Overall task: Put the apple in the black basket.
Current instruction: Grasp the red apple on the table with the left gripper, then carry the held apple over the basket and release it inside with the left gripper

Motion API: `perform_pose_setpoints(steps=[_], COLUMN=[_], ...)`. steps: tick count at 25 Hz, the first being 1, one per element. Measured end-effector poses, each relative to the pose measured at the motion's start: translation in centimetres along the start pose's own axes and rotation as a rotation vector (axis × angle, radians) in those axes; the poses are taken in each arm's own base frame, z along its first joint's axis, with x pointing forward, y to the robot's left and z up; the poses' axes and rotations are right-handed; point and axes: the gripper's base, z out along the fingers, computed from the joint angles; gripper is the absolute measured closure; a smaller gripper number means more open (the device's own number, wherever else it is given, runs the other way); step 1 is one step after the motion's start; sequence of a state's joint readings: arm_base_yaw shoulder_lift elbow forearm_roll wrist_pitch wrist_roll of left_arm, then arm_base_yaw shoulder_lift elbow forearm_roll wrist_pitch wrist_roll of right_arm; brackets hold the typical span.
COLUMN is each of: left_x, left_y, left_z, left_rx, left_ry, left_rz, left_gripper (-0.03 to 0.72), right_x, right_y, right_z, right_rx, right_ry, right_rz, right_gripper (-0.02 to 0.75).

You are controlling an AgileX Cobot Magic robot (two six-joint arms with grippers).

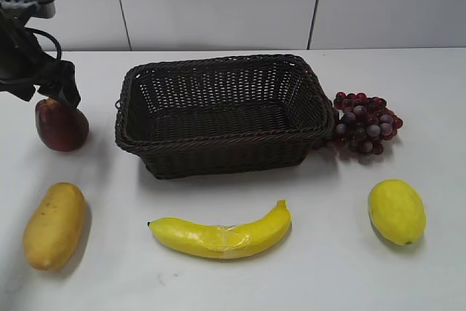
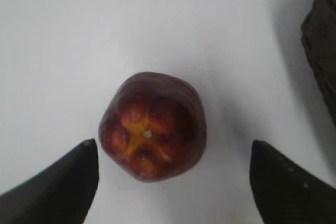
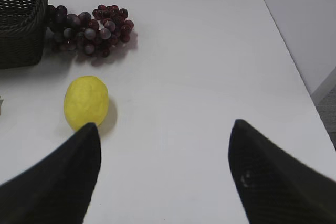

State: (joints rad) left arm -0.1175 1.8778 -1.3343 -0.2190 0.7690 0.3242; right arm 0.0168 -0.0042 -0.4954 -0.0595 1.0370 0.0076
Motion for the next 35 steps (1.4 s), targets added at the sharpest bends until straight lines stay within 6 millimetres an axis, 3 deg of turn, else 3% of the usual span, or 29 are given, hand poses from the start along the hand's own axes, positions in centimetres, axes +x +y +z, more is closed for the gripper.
perform_pose_setpoints(steps=[12,16,21,25,30,33,35], left_x=[0.1,0.0,-0.2,-0.9,-2.5,-3.8,-4.5], left_y=[1.0,1.0,0.9,0.5,-0.5,-2.7,-5.2], left_z=[4.4,4.3,3.8,1.2,-5.0,-8.6,-10.1], left_rx=[-0.009,-0.010,-0.002,-0.005,0.004,0.030,0.059], left_ry=[0.124,0.126,0.142,0.103,-0.058,-0.166,-0.212], left_rz=[-0.001,-0.008,-0.010,-0.003,-0.008,0.028,0.086], left_gripper=[0.002,0.072,0.073,0.073,0.073,0.073,0.073], right_x=[0.0,0.0,0.0,0.0,0.0,0.0,0.0], right_y=[0.0,0.0,0.0,0.0,0.0,0.0,0.0], right_z=[0.0,0.0,0.0,0.0,0.0,0.0,0.0], right_rx=[0.000,0.000,0.000,0.000,0.000,0.000,0.000], right_ry=[0.000,0.000,0.000,0.000,0.000,0.000,0.000], right_rz=[0.000,0.000,0.000,0.000,0.001,0.001,0.000], right_gripper=[0.167,0.167,0.167,0.167,0.167,0.167,0.167])
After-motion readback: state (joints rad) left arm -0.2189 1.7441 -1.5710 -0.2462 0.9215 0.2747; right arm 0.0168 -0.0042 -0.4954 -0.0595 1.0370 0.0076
